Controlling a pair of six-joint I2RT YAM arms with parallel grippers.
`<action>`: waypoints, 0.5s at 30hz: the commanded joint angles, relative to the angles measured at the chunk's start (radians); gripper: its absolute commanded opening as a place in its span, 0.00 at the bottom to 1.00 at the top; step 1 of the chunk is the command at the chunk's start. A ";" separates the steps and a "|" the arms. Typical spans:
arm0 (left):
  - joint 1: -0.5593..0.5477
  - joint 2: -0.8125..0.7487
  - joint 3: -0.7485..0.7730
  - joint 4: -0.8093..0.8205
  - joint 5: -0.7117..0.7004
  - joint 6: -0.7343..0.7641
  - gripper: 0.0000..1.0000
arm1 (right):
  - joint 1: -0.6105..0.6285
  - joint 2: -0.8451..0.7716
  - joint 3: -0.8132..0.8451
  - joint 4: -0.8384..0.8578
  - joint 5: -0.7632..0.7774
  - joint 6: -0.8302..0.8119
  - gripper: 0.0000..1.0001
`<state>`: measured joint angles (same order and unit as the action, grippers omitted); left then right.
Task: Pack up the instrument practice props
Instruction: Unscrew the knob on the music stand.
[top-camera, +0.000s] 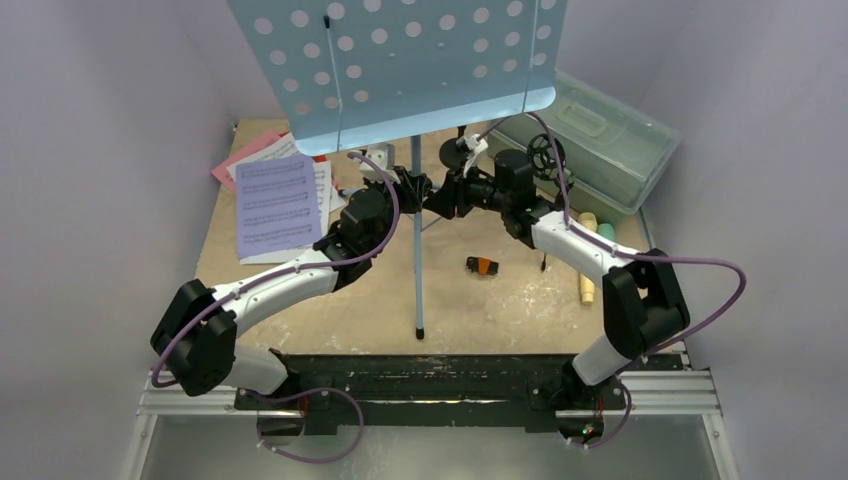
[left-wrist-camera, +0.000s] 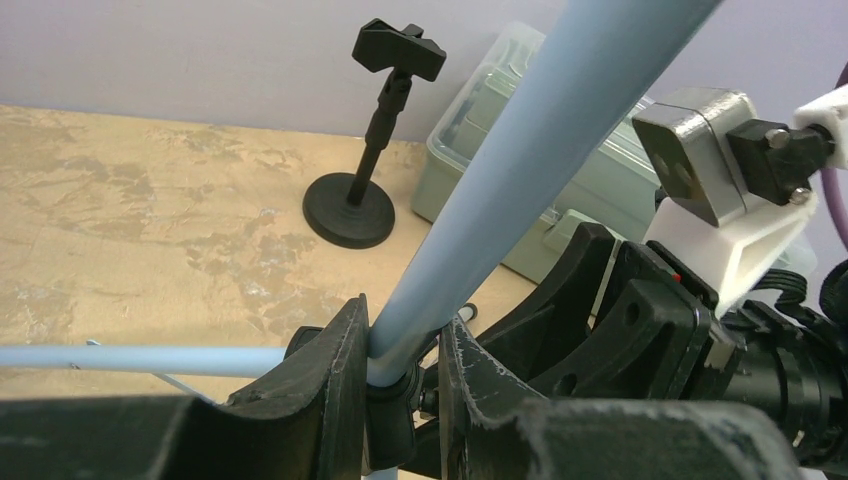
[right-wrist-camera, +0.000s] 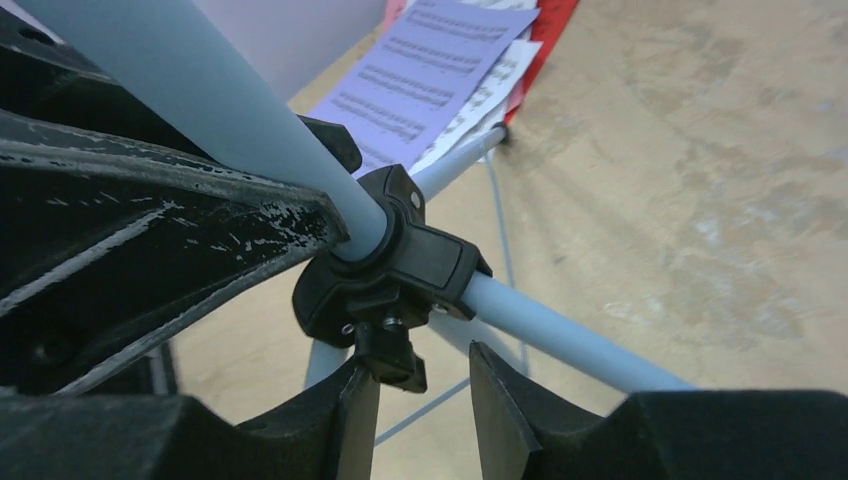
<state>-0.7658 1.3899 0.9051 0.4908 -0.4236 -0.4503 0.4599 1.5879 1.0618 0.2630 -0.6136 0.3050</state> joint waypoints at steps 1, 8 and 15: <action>-0.004 -0.032 0.006 -0.019 0.020 -0.111 0.00 | 0.054 -0.058 0.053 -0.073 0.193 -0.264 0.41; -0.003 -0.034 0.006 -0.021 0.021 -0.111 0.00 | 0.097 -0.110 0.040 -0.081 0.301 -0.474 0.28; -0.004 -0.031 0.007 -0.022 0.024 -0.116 0.00 | 0.104 -0.158 0.008 -0.059 0.303 -0.580 0.25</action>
<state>-0.7658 1.3891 0.9051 0.4873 -0.4213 -0.4503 0.5667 1.4761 1.0714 0.1699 -0.3584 -0.1608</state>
